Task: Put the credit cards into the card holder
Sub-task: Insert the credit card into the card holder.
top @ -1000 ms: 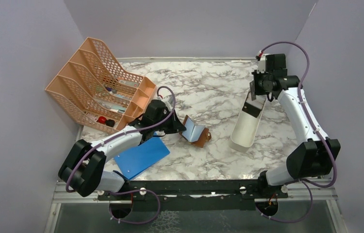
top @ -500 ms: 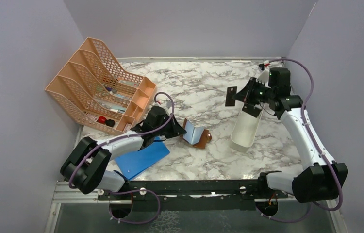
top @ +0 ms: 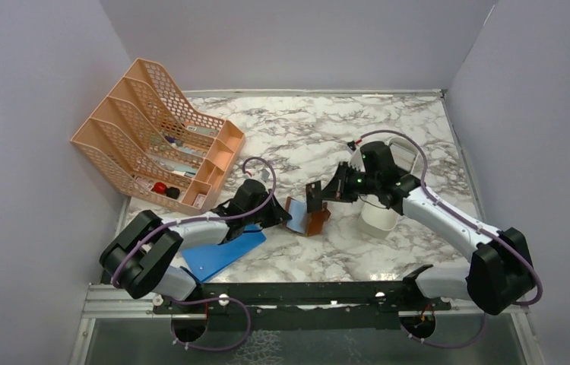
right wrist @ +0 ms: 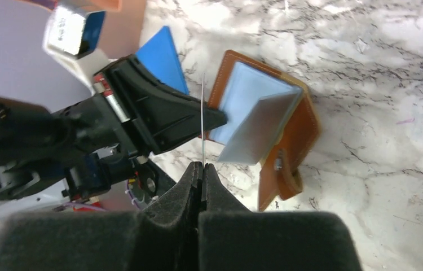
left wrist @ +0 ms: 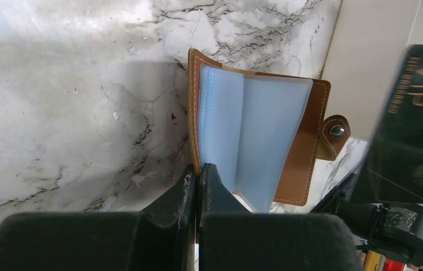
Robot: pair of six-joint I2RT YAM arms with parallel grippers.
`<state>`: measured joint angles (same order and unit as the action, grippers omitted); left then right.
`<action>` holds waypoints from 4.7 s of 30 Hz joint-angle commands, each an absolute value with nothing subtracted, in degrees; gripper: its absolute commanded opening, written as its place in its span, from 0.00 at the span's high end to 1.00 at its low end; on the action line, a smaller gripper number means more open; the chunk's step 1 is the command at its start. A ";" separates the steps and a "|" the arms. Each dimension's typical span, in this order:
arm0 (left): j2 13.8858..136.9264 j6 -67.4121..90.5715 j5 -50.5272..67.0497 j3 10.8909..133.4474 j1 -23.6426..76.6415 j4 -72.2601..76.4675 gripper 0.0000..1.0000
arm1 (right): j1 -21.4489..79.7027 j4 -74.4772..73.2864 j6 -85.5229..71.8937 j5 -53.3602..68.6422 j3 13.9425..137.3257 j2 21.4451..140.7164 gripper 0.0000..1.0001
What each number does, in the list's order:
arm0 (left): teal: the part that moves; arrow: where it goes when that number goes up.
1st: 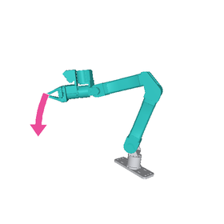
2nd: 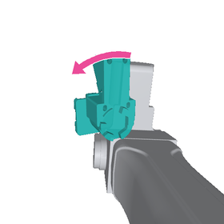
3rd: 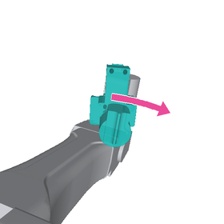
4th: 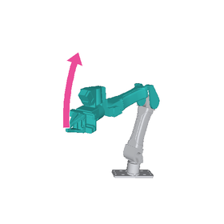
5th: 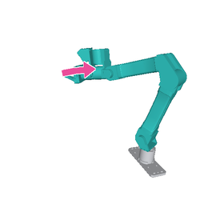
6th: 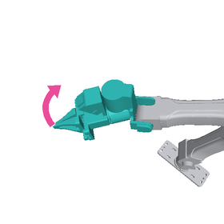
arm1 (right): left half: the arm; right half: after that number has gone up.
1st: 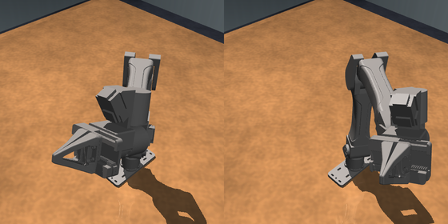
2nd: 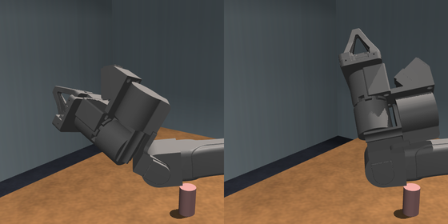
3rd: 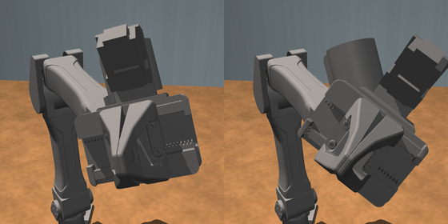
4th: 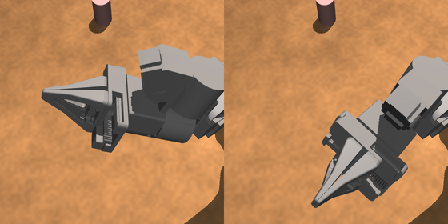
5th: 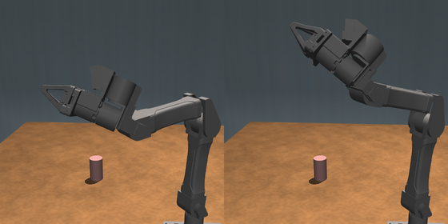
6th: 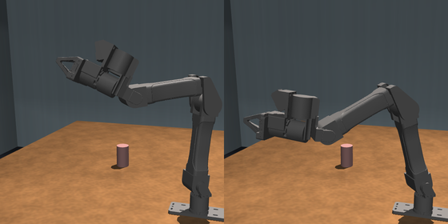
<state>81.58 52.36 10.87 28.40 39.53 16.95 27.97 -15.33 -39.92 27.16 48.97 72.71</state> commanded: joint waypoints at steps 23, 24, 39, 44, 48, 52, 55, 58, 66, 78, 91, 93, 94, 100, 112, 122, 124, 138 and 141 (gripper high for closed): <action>70.73 50.22 2.29 28.73 42.58 12.67 1.00 | 37.08 -11.45 -52.36 15.02 50.40 83.58 0.99; 70.97 50.24 2.21 28.41 42.62 12.78 1.00 | 37.09 -11.43 -52.14 14.47 49.90 83.90 0.99; 70.98 48.96 -2.14 24.05 42.62 8.55 0.90 | 37.07 -8.44 -50.03 13.15 42.53 86.68 0.99; 70.49 47.81 -3.36 24.35 42.50 5.51 0.78 | 37.09 -5.20 -49.96 14.83 41.19 87.82 0.99; 70.68 47.47 -3.14 23.63 42.29 5.70 0.80 | 37.09 -2.25 -50.62 17.54 40.11 89.33 0.99; 72.22 47.12 -2.09 23.38 42.17 6.58 0.89 | 37.09 0.59 -51.07 19.40 39.00 89.02 0.99; 73.59 46.64 -1.71 23.54 42.19 6.93 0.90 | 37.09 1.84 -51.07 19.69 38.30 87.94 0.99; 74.72 46.17 -1.68 23.77 42.19 7.23 0.90 | 37.08 2.33 -50.91 19.64 38.20 87.60 0.99; 76.39 45.38 -0.40 23.36 42.12 9.15 0.90 | 37.09 2.52 -50.53 19.13 37.95 88.08 0.99; 74.28 45.79 1.06 23.87 42.00 8.02 0.65 | 37.09 -0.19 -48.76 16.11 38.83 84.85 0.99; 74.79 45.36 0.46 23.42 41.97 8.08 0.63 | 37.09 5.06 -49.02 19.82 37.16 86.36 0.99; 74.86 45.20 0.60 23.51 41.93 8.25 0.63 | 37.09 5.52 -49.04 20.17 36.92 86.48 0.99; 74.96 45.18 0.68 23.60 42.00 8.34 0.63 | 37.08 5.80 -49.19 20.29 36.85 86.48 0.99; 75.80 44.71 1.21 23.81 41.99 8.55 0.63 | 37.07 6.47 -49.55 21.06 36.80 86.68 0.99; 75.85 44.06 2.17 24.21 42.00 8.32 0.58 | 36.87 6.93 -49.92 22.25 37.45 88.87 0.99; 77.22 43.33 -0.44 24.51 42.01 7.12 0.61 | 35.23 11.94 -52.23 26.56 34.75 90.61 0.99; 77.87 43.21 -0.11 24.75 42.01 7.14 0.61 | 34.88 12.64 -52.71 27.15 34.40 91.21 0.99; 77.88 44.44 2.50 24.52 42.18 8.73 0.61 | 34.54 12.03 -53.85 25.65 34.37 92.78 0.89; 78.13 46.12 4.52 23.86 42.23 10.51 0.61 | 34.53 13.47 -54.48 24.31 33.50 91.85 0.96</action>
